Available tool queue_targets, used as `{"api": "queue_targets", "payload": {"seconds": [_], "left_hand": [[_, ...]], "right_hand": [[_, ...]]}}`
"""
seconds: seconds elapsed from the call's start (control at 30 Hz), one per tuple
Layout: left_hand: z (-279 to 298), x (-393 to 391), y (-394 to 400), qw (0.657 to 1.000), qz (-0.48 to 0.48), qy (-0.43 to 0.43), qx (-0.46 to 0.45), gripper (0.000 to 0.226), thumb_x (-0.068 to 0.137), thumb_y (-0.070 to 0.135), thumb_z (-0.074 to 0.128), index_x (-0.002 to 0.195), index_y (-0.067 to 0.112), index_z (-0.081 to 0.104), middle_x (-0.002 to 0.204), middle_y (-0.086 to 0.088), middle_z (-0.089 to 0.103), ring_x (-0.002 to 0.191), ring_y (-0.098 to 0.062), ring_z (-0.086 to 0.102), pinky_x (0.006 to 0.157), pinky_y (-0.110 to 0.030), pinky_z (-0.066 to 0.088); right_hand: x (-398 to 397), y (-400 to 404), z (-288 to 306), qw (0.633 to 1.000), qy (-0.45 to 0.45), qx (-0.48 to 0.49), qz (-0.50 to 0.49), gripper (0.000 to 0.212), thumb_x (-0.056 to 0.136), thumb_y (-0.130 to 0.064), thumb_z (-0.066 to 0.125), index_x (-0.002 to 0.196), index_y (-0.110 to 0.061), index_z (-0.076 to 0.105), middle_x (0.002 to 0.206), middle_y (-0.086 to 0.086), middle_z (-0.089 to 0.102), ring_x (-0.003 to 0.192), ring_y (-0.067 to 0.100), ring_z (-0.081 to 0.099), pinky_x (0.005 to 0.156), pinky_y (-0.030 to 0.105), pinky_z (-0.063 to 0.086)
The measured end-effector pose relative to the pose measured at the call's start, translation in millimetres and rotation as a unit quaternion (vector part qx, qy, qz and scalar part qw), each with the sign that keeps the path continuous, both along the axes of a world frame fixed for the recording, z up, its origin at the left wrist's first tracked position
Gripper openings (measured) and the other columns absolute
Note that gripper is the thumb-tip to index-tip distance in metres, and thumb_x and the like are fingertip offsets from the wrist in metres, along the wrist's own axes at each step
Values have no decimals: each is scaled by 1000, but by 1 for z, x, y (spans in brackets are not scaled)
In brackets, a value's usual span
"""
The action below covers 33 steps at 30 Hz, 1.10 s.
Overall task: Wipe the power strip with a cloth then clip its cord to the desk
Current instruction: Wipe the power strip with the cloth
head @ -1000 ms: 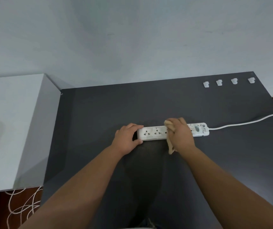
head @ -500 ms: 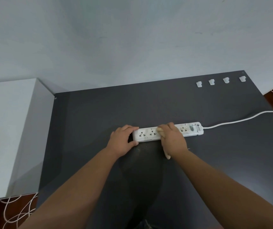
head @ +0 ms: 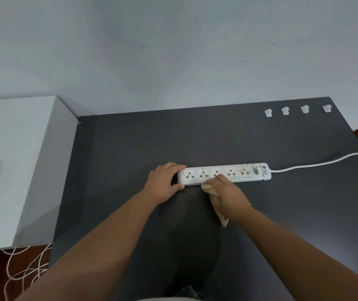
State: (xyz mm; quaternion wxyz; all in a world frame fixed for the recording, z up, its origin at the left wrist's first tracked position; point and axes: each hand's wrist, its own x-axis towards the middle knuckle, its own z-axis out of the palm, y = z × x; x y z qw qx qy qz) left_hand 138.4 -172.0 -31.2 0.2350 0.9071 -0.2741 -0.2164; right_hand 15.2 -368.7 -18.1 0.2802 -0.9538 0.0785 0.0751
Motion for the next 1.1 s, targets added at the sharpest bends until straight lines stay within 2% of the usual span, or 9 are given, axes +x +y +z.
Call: {"api": "queue_targets", "payload": {"seconds": [0.07, 0.13, 0.2, 0.4, 0.53, 0.6, 0.7, 0.87, 1.1], "left_hand": [[1, 0, 0, 1000, -2, 1, 3, 62, 80, 40, 69, 135, 39, 43, 134, 15, 48, 119, -16, 45, 99, -38, 33], [1, 0, 0, 1000, 0, 2, 0, 61, 80, 40, 69, 136, 39, 43, 134, 15, 48, 119, -15, 45, 99, -37, 32], [-1, -1, 1, 1000, 4, 4, -8, 61, 80, 39, 69, 135, 39, 44, 134, 16, 48, 118, -15, 45, 100, -38, 33], [-4, -1, 1, 1000, 8, 9, -15, 61, 80, 39, 70, 135, 40, 43, 134, 16, 48, 118, -15, 45, 102, -42, 37], [-2, -1, 0, 1000, -1, 11, -3, 62, 81, 40, 69, 136, 39, 43, 136, 16, 47, 119, -16, 44, 102, -40, 36], [-1, 0, 0, 1000, -7, 7, -2, 62, 81, 39, 69, 136, 39, 42, 136, 16, 47, 120, -16, 44, 102, -40, 35], [-1, 1, 1, 1000, -5, 9, -7, 62, 81, 38, 70, 136, 38, 43, 135, 16, 47, 119, -16, 44, 103, -40, 34], [-2, 0, 1, 1000, 1, 4, -15, 62, 80, 37, 70, 136, 37, 44, 134, 15, 48, 118, -17, 44, 101, -40, 36], [-1, 0, 1, 1000, -3, 0, -8, 61, 80, 40, 70, 135, 37, 44, 133, 15, 49, 118, -17, 46, 100, -40, 37]], "right_hand": [[-3, -6, 5, 999, -19, 36, -28, 33, 86, -10, 54, 116, -21, 61, 113, 2, 54, 93, 23, 60, 78, 35, 52], [2, -21, 7, 981, -49, 72, -175, 32, 88, -9, 52, 115, -20, 61, 115, 1, 53, 93, 23, 61, 79, 37, 52], [10, -32, 5, 961, -67, 43, -264, 31, 88, -10, 52, 116, -20, 60, 118, 1, 53, 102, 23, 58, 84, 35, 49], [26, 2, 0, 978, -15, 0, -209, 33, 88, -9, 52, 119, -16, 58, 121, 7, 52, 100, 29, 59, 85, 37, 50], [25, 11, 3, 991, -40, 71, -106, 29, 90, -12, 54, 117, -18, 61, 114, 3, 55, 95, 20, 59, 85, 28, 47], [22, -4, 7, 981, -62, 79, -169, 29, 89, -10, 53, 114, -20, 63, 112, 1, 54, 91, 17, 58, 81, 22, 43], [25, -22, 4, 958, -43, 12, -283, 31, 88, -11, 52, 117, -18, 61, 119, 6, 53, 98, 25, 60, 84, 32, 46], [45, 15, -5, 984, -25, -42, -174, 33, 88, -10, 51, 119, -13, 60, 116, 11, 55, 97, 32, 59, 88, 42, 49], [40, 38, 3, 999, -2, -22, 44, 39, 82, -2, 55, 118, -15, 61, 113, 9, 55, 102, 29, 56, 88, 37, 47]]}}
